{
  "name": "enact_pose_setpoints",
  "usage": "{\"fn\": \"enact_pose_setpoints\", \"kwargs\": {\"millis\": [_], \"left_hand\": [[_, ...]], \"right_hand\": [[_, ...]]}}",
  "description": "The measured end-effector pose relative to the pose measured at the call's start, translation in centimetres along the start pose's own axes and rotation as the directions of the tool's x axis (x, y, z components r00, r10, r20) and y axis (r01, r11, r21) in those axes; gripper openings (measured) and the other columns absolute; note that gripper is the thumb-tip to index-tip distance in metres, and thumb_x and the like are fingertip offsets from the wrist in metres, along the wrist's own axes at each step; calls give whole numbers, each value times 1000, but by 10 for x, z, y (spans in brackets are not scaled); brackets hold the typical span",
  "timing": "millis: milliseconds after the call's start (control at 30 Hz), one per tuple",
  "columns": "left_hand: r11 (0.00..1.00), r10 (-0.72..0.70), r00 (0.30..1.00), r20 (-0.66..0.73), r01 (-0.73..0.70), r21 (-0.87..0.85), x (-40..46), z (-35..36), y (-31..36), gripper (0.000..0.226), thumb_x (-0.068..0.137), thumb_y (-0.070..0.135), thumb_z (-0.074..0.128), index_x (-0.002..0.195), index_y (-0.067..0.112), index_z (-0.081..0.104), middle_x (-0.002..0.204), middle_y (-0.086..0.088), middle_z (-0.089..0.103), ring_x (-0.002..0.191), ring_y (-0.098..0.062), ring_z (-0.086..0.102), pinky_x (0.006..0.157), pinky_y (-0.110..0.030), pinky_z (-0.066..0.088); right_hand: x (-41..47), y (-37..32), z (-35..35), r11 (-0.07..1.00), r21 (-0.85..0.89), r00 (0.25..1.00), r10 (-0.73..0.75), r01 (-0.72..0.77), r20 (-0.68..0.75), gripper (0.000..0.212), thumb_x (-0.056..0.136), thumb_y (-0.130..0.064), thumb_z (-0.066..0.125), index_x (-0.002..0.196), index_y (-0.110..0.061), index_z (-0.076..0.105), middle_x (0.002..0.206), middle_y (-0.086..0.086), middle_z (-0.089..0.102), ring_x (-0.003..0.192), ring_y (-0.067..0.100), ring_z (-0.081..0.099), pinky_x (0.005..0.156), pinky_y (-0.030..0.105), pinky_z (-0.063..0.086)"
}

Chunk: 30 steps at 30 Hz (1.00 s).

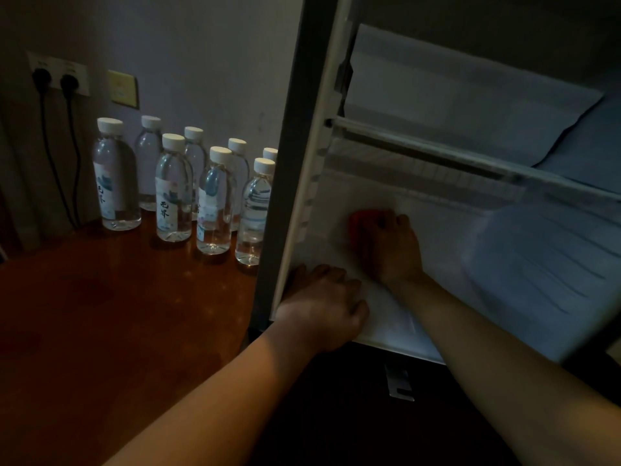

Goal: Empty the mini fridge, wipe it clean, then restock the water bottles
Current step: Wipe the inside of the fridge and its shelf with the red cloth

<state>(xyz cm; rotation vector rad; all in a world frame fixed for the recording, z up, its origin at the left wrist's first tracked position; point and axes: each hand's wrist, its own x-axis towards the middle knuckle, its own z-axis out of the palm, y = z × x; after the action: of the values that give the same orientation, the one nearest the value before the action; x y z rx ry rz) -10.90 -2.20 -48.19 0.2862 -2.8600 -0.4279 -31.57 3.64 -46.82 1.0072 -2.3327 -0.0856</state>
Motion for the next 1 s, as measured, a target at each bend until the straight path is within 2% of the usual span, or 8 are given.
{"fn": "enact_pose_setpoints", "kwargs": {"millis": [133, 200, 300, 400, 467, 600, 900, 1000], "left_hand": [[1000, -5, 1000, 11, 5, 14, 0, -1, 0, 51, 101, 50, 34, 148, 32, 41, 155, 1, 35, 143, -21, 27, 117, -46, 11], [1000, -13, 1000, 24, 13, 14, 0, -1, 0, 52, 101, 52, 33, 149, 33, 38, 157, 3, 32, 145, -20, 25, 117, -46, 10], [1000, -19, 999, 45, 19, 15, 1, -2, 0, 54, 101, 53, 32, 151, 34, 35, 160, 4, 28, 146, -19, 22, 118, -45, 8], [999, -27, 998, 56, 26, 20, 2, -3, 0, 54, 101, 54, 31, 151, 35, 35, 160, 5, 27, 147, -17, 21, 118, -45, 8], [999, -29, 998, 50, 28, 32, 1, -3, 1, 53, 101, 54, 31, 150, 35, 36, 159, 5, 29, 146, -18, 23, 118, -45, 10], [999, -36, 998, 53, 34, 34, 2, -4, 3, 53, 100, 54, 31, 149, 35, 37, 159, 5, 29, 146, -18, 23, 119, -46, 11], [999, -15, 999, 38, 14, 43, 2, -2, 1, 50, 100, 53, 33, 145, 34, 42, 155, 1, 35, 142, -22, 28, 115, -46, 14], [999, -14, 1000, 20, 13, 44, 3, -1, -1, 50, 100, 53, 33, 146, 34, 42, 155, 2, 35, 142, -22, 28, 115, -45, 15]], "right_hand": [[-5, 7, 0, 999, -22, 997, -29, 31, 71, 62, 89, -58, 23, 125, -25, 60, 123, 11, 59, 106, 39, 50, 80, 44, 45], [-11, 18, 4, 1000, 25, 999, -17, 16, 29, 59, 88, -52, 25, 117, -22, 67, 113, 13, 63, 95, 38, 52, 72, 41, 47], [-20, 36, 5, 999, -44, 998, 25, -23, 57, 50, 90, -53, 30, 108, -26, 68, 105, 7, 63, 93, 34, 51, 71, 39, 46], [-31, 53, -7, 996, 28, 996, 90, -90, 12, 29, 87, -44, 52, 95, -22, 71, 97, 15, 60, 86, 38, 52, 69, 42, 51], [-40, 59, -15, 984, 48, 985, 174, -173, 3, 24, 87, -39, 57, 96, -21, 71, 103, 18, 59, 91, 40, 53, 76, 45, 51], [-40, 55, -18, 947, 36, 947, 315, -318, 61, 36, 90, -40, 56, 115, -16, 67, 124, 18, 52, 111, 40, 46, 91, 43, 41], [-24, 2, -13, 968, 128, 971, 226, -215, -76, 29, 94, -27, 55, 109, -6, 67, 105, 27, 55, 94, 44, 52, 77, 44, 45], [-25, 7, -10, 969, 133, 974, 218, -209, -59, 30, 95, -26, 56, 116, -8, 65, 110, 25, 55, 99, 43, 51, 74, 41, 44]]}}
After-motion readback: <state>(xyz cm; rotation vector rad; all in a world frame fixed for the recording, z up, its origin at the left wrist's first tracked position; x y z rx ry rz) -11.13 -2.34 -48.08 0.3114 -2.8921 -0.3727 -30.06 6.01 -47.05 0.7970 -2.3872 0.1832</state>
